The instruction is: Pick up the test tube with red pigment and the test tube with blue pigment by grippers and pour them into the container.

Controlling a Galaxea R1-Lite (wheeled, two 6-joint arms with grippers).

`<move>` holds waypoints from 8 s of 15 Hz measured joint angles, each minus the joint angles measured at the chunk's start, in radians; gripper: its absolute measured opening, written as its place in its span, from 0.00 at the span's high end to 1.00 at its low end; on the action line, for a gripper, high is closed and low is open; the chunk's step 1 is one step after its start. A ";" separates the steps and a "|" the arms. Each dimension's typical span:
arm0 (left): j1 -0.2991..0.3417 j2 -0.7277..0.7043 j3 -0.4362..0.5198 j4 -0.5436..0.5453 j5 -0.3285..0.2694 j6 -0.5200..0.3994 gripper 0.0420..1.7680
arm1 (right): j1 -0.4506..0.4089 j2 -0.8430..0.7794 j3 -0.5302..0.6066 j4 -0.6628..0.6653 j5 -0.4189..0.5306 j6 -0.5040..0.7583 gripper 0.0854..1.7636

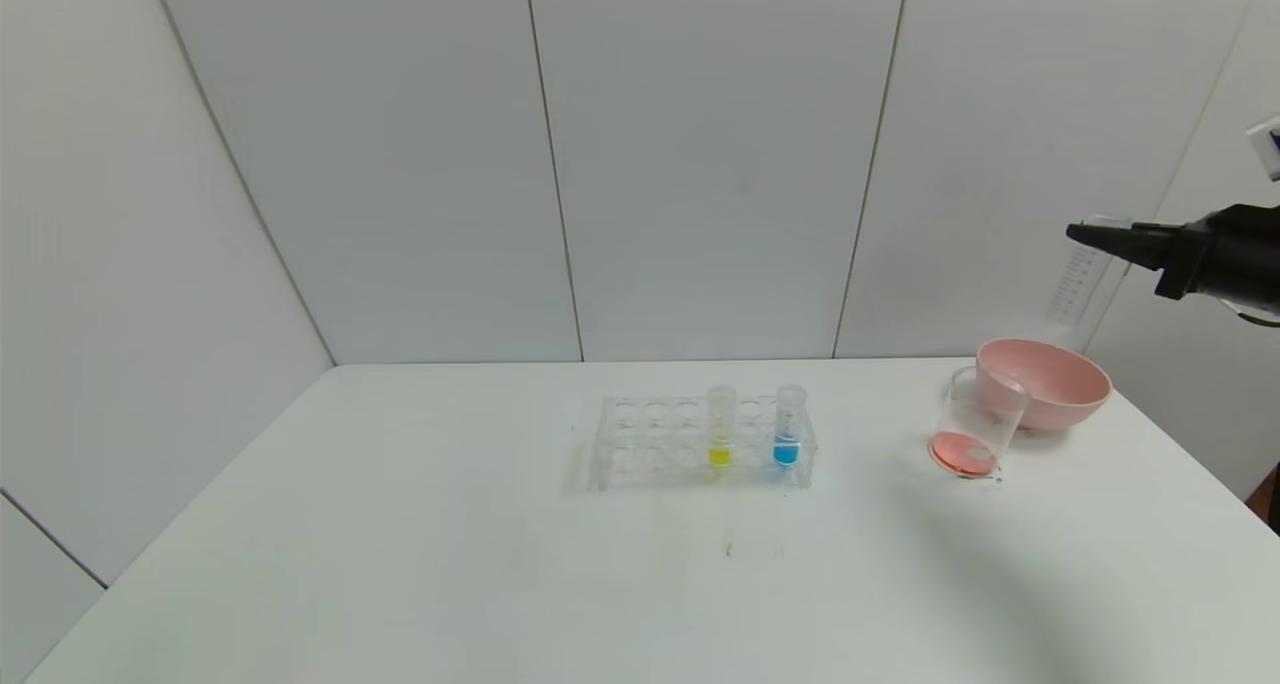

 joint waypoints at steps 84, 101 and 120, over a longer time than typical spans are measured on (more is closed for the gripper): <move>0.000 0.000 0.000 0.000 0.000 0.000 0.00 | 0.862 0.510 0.273 -0.800 -1.362 0.025 0.04; 0.000 0.000 0.000 0.000 0.000 0.000 0.00 | 0.874 0.455 0.279 -0.801 -1.336 -0.044 0.74; 0.000 0.000 0.000 0.000 0.000 0.000 0.00 | 0.661 0.011 0.592 -0.609 -0.826 -0.089 0.74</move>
